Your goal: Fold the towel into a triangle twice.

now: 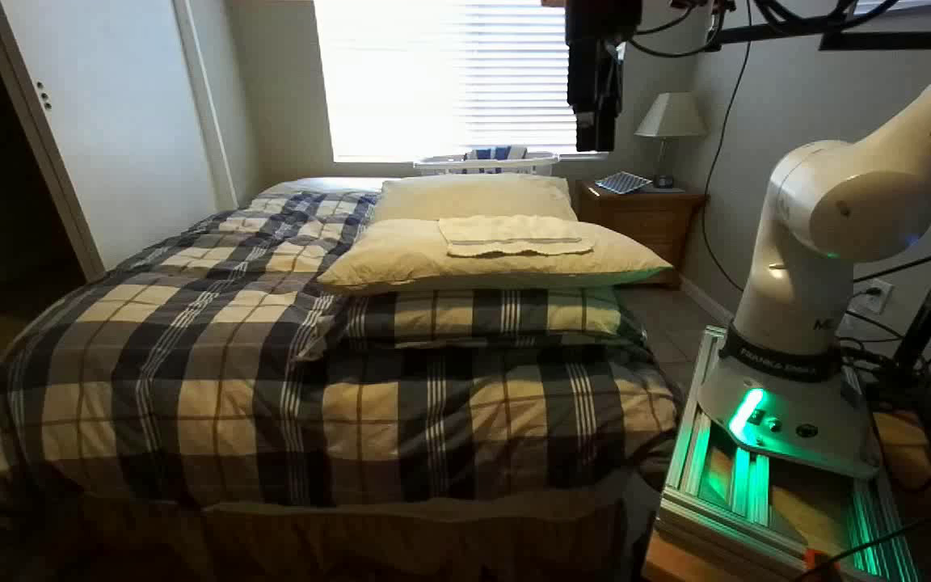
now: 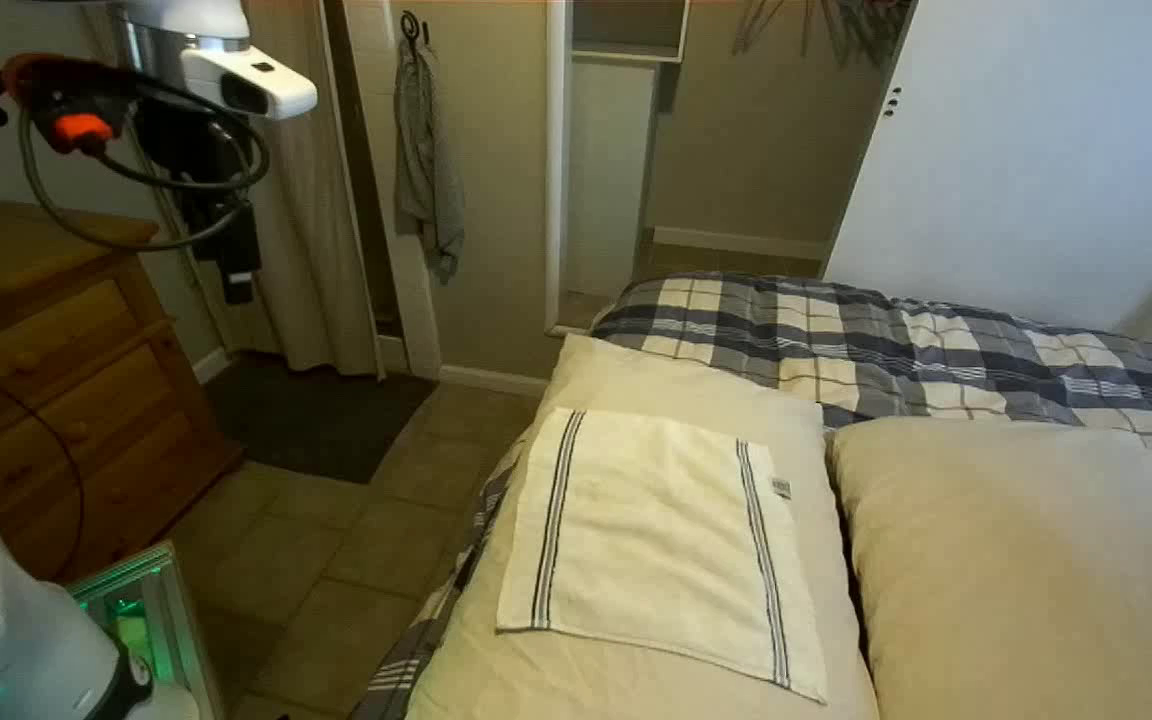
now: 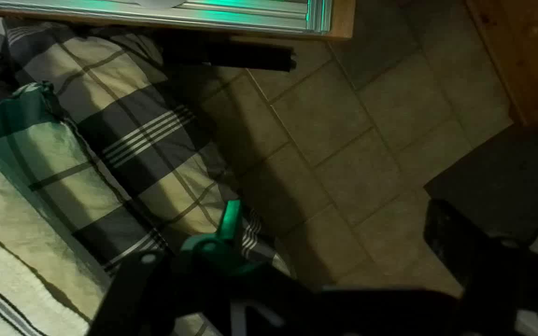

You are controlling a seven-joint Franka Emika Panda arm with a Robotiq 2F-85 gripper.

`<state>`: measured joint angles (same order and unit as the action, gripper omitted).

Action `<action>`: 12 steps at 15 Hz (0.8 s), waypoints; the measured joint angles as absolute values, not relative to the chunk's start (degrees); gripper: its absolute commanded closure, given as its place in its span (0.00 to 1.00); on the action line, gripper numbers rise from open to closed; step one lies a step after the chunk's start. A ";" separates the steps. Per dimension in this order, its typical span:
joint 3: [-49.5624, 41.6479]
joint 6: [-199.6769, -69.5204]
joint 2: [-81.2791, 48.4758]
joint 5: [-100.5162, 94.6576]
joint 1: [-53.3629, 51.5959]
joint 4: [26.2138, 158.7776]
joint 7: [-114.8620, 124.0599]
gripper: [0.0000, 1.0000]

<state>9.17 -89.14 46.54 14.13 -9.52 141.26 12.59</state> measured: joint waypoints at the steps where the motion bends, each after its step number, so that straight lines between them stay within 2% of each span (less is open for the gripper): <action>1: 9.17 -89.14 46.54 14.13 -9.52 141.25 12.59 0.00; 12: 10.19 -91.22 45.43 10.37 -6.51 141.70 13.14 0.00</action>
